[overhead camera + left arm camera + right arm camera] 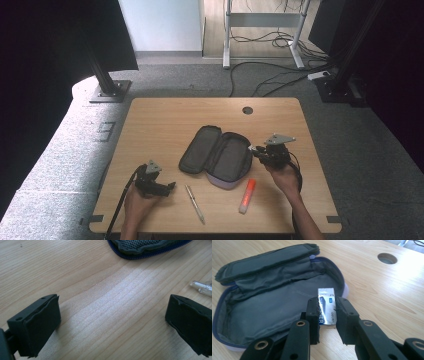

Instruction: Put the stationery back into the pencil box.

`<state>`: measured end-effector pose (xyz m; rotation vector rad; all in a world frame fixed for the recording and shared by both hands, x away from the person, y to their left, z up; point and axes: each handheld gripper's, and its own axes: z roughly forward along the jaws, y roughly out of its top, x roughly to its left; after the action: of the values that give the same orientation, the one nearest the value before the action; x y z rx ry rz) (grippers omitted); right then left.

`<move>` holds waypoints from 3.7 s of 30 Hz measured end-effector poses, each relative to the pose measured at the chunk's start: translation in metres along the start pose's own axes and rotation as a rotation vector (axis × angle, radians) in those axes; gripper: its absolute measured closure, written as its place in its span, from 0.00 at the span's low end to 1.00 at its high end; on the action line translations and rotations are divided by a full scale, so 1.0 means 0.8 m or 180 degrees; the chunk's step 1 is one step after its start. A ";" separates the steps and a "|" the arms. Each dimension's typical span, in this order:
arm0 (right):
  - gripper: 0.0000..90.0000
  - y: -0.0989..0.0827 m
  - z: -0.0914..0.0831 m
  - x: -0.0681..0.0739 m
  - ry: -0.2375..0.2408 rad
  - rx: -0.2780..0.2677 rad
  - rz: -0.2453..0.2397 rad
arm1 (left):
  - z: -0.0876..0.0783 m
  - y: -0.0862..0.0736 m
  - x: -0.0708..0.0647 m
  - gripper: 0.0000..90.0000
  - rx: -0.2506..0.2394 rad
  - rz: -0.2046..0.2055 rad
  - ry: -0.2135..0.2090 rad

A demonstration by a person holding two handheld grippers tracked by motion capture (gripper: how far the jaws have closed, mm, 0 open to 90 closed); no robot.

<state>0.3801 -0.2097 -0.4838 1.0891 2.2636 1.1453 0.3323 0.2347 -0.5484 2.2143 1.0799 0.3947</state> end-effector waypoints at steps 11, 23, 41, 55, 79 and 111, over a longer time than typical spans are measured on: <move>0.80 0.007 0.015 0.021 0.0120 -0.0014 -0.0130 | 0.000 0.000 0.000 0.00 0.0000 0.0000 0.0000; 0.80 0.005 0.038 0.041 0.0274 0.0001 -0.0217 | 0.000 0.000 0.000 0.00 0.0000 0.0000 0.0000; 0.80 -0.009 0.079 0.060 0.0358 0.0245 -0.0357 | 0.000 0.000 0.000 0.00 0.0000 0.0000 0.0000; 0.64 -0.009 0.082 0.057 0.0419 0.0309 -0.0288 | 0.000 0.000 0.000 0.00 0.0000 -0.0001 0.0001; 0.28 -0.002 0.050 0.051 0.0381 0.0295 -0.0255 | 0.000 0.000 0.000 0.00 0.0000 0.0000 0.0001; 0.14 -0.029 -0.002 0.052 0.0321 0.0252 -0.0221 | 0.000 0.000 0.000 0.00 0.0000 0.0001 0.0000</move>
<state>0.3420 -0.1867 -0.5006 0.9939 2.4233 1.1146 0.3323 0.2347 -0.5484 2.2145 1.0798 0.3948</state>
